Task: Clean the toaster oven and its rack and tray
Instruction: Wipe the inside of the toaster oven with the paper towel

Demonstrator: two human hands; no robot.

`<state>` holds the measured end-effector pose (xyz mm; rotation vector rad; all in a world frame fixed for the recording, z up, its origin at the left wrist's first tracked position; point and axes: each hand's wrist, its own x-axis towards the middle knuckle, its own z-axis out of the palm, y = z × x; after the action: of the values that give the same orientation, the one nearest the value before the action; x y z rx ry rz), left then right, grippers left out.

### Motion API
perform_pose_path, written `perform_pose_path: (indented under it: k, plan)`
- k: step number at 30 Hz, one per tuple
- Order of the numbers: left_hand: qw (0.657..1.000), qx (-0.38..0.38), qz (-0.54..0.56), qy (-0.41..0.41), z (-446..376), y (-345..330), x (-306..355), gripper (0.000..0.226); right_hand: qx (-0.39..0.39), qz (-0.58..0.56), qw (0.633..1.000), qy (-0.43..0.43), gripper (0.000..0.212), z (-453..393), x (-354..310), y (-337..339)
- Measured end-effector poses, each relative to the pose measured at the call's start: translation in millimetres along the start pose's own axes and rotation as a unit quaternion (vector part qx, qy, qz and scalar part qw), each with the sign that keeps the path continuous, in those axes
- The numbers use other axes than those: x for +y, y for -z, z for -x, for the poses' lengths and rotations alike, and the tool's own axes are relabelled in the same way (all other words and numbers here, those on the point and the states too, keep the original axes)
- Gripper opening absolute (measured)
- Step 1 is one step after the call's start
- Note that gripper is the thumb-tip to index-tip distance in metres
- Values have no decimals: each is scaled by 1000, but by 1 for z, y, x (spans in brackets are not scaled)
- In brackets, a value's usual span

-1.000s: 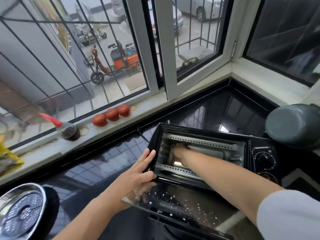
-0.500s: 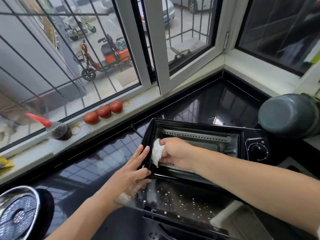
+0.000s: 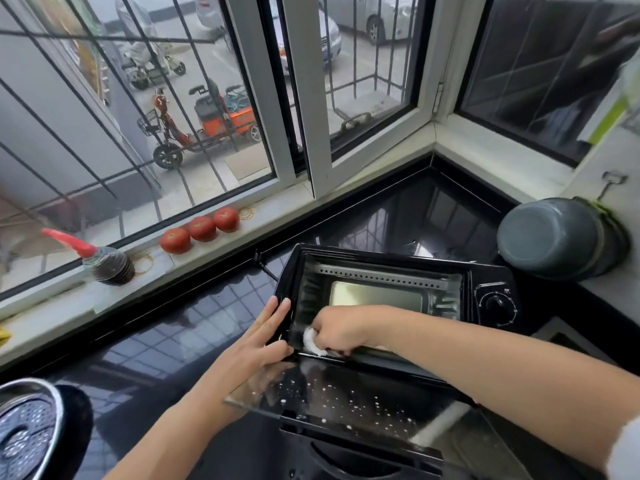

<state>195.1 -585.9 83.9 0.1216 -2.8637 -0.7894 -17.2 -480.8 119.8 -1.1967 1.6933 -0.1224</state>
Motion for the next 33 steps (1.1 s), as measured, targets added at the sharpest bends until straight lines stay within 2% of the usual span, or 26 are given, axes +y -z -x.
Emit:
perform_pose_path:
  k: [2,3,5,7,9,12,14,17,20,22,24,26,29,31,33]
  plan:
    - [1000,-7,0,5,0,0,-2,18,12,105,994,-28,27,17,16,0]
    - [1000,-1,-16,8,0,-3,-7,14,18,142,988,-50,28,28,27,1]
    - [999,15,-44,-16,-7,-9,-22,27,3,228,969,-92,29,56,42,4]
    - [991,22,-92,-95,-19,-12,-31,19,-18,338,932,-132,27,82,54,9]
    - [976,37,-155,-148,-28,-10,-35,23,-2,435,892,-124,23,105,61,15]
    - [975,-15,-193,-107,-26,-2,-32,32,28,515,850,-108,20,129,64,17]
    - [969,-28,-227,-89,-20,-3,-33,41,32,514,850,-110,21,136,63,11]
    - [968,-38,-238,-66,-10,-7,-30,44,31,429,892,-140,17,143,55,-2]
    - [966,-48,-239,-82,6,-11,-14,66,87,294,939,-156,20,165,38,-16]
    - [976,13,-205,-65,16,-7,3,60,130,212,950,-189,28,185,27,-25]
    - [973,66,-208,-81,23,-1,16,37,200,126,945,-228,30,206,27,-33]
    - [964,65,-233,-114,21,2,16,9,298,9,918,-261,29,221,32,-35]
    - [953,9,-240,-184,11,4,-1,15,436,-257,825,-250,15,236,37,-40]
    - [933,-5,-259,-250,5,6,-6,10,476,-365,765,-235,17,243,39,-42]
    - [912,-30,-287,-292,-1,8,-7,32,507,-435,704,-241,23,240,40,-42]
